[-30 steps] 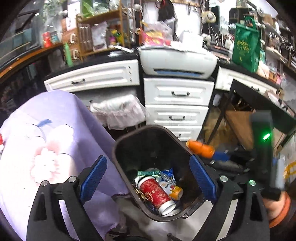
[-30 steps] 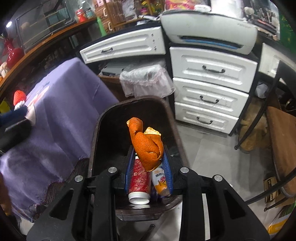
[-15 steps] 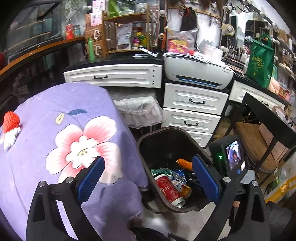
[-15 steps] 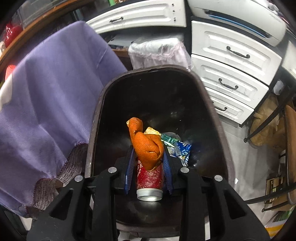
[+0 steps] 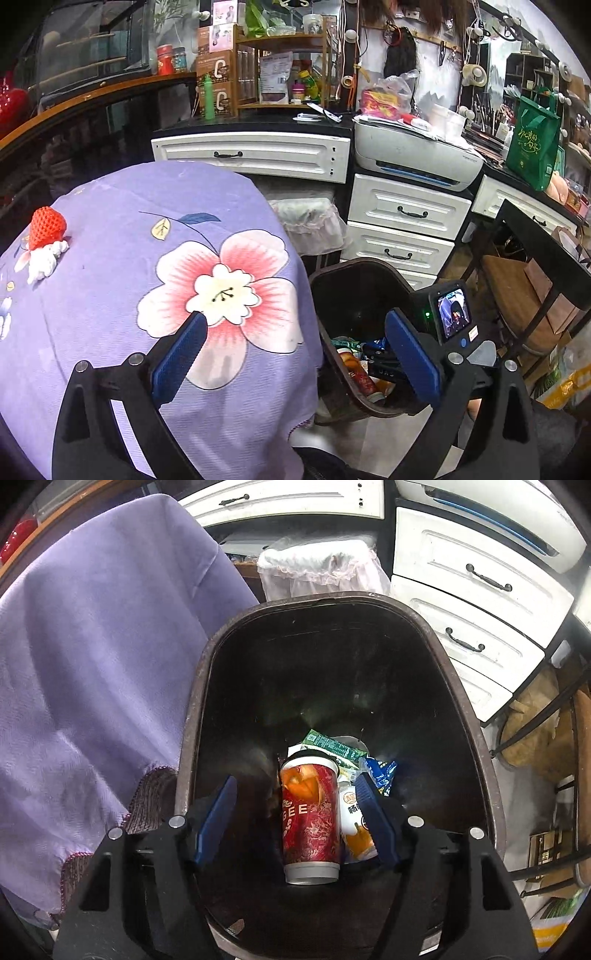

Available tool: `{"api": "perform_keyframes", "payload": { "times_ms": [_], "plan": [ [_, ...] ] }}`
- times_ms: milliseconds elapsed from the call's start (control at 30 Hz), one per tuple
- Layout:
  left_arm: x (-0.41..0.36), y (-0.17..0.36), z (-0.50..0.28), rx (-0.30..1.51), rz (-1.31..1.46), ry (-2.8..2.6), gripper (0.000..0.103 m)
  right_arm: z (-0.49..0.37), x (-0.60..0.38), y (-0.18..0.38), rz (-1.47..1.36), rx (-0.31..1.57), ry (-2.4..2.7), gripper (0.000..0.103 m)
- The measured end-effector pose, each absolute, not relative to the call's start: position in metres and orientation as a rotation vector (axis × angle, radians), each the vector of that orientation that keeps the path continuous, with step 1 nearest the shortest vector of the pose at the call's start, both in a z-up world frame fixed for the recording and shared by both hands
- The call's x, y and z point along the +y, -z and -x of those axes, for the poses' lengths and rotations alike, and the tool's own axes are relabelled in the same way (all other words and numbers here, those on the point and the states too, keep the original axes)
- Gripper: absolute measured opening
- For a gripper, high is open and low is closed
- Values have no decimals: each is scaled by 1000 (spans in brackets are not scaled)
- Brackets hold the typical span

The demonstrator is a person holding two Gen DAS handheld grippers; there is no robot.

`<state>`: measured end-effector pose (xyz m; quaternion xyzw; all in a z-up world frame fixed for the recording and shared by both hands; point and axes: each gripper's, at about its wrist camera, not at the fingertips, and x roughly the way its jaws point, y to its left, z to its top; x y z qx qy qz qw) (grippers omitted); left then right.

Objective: Collect trash
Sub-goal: 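Return both tools to the table over the remaining trash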

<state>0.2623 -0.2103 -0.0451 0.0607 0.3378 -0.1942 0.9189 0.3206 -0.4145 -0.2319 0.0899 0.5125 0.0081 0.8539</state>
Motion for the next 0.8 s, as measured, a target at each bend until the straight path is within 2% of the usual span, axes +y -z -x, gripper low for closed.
{"api": "perform_keyframes", "payload": {
  "times_ms": [200,433,800],
  "plan": [
    [-197,40,-261,689,-116,388,97,-307,-415,202,-189,1011,-12,67],
    [-165,29,-260,684,-114,358,97,-298,-408,136,-177,865,-44,70],
    [-80,13,-277,703,-143,222,97,-301,-331,49,-127,707,-243,72]
  ]
}}
